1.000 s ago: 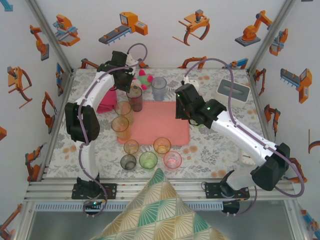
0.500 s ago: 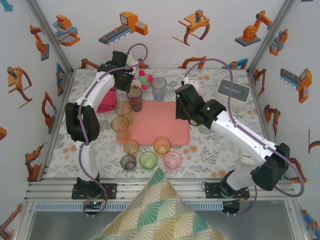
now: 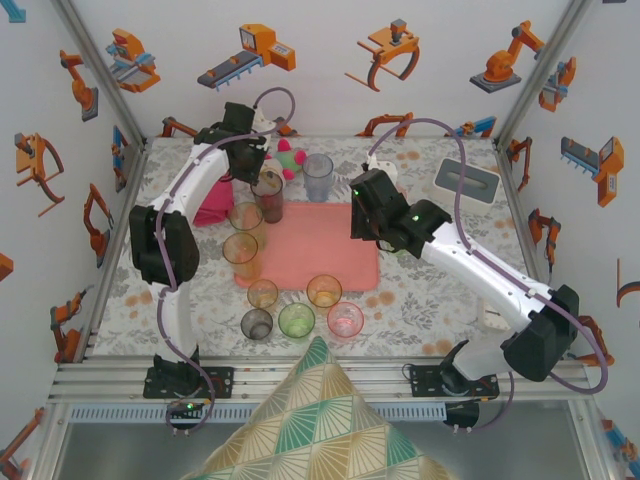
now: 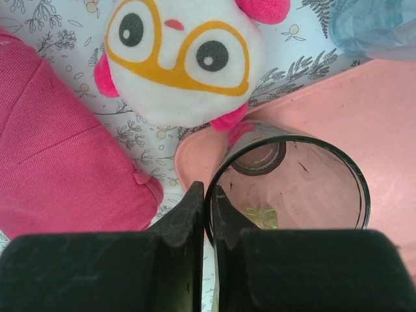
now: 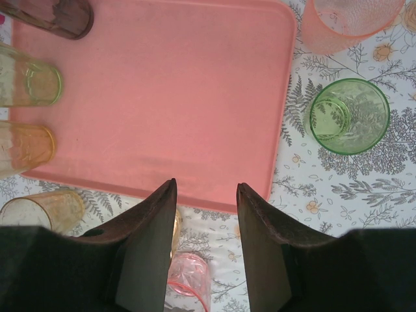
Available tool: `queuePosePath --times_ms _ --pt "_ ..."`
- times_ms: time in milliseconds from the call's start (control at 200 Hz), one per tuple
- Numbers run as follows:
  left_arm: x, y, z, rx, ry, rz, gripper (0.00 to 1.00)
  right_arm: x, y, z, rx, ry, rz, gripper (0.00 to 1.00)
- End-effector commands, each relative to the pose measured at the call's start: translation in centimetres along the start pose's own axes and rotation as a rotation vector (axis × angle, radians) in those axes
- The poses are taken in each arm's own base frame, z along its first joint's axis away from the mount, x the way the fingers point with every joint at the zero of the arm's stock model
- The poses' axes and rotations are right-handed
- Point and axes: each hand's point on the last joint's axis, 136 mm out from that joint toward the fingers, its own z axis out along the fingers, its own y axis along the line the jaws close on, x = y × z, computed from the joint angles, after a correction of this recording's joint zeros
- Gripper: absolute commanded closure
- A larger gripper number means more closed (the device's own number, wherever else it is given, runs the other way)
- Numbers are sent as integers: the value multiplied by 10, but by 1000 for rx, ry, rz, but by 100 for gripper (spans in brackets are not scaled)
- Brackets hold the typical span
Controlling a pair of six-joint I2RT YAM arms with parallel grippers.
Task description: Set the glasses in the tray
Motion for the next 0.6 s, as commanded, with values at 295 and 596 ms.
queuePosePath --times_ms 295,596 --pt "7 17 -23 -37 6 -16 90 1 4 6 -1 -1 10 58" --pt "14 25 -24 -36 15 -32 90 1 6 7 -8 -1 12 58"
